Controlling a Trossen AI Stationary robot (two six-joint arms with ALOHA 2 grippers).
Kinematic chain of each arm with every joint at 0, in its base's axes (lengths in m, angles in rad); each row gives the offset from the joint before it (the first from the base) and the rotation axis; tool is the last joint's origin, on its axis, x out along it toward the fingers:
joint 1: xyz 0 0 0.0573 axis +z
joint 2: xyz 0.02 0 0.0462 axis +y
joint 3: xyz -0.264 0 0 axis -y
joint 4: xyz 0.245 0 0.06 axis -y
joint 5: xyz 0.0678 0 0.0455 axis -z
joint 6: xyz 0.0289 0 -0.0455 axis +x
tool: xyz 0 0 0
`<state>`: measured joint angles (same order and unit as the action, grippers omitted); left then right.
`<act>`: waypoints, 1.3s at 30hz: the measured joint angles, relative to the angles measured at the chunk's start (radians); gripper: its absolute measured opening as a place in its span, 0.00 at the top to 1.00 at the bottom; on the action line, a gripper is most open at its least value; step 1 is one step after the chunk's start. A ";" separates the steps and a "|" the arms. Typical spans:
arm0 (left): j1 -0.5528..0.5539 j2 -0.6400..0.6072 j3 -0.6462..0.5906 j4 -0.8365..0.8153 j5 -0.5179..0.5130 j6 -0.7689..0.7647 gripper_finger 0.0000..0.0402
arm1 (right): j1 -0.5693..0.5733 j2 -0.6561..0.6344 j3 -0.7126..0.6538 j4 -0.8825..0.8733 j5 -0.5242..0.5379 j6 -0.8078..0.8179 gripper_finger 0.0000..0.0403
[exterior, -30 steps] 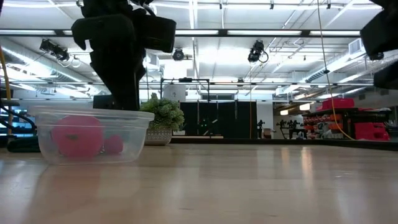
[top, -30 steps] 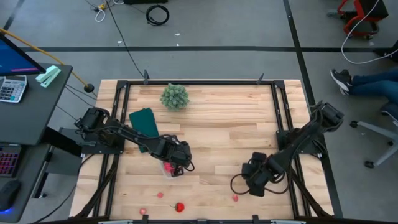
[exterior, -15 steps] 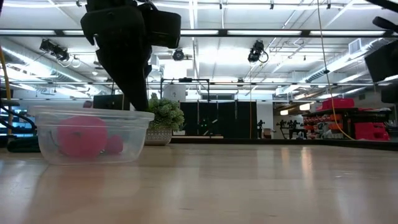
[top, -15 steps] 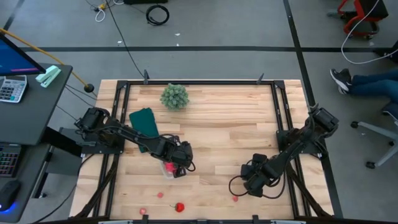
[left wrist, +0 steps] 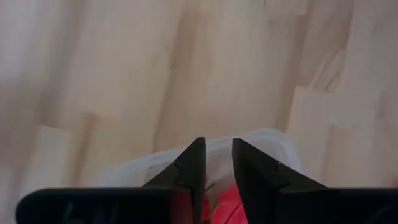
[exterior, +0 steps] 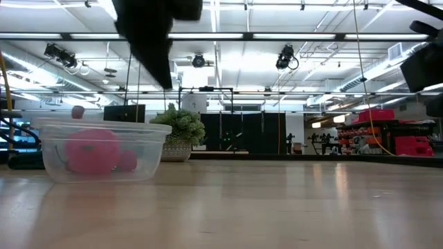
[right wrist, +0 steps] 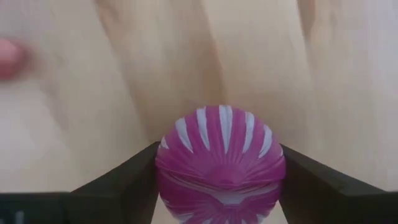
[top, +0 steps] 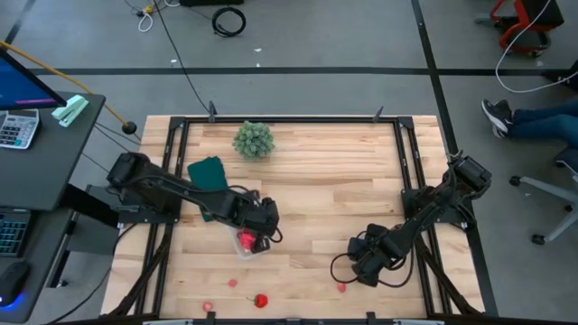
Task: Pick and placing Produce into tupperware
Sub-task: Put the violet onion into the transparent bin
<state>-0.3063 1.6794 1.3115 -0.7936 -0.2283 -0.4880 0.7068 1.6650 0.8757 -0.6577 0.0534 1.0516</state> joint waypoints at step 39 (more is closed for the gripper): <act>0.391 -0.195 0.489 -0.318 -0.178 0.415 0.82 | -0.515 0.593 0.812 0.535 -0.016 -1.001 0.30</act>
<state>0.0845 1.4849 1.8008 -1.1112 -0.4065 -0.0731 0.1917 2.2583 1.6875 -0.1223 0.0379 0.0507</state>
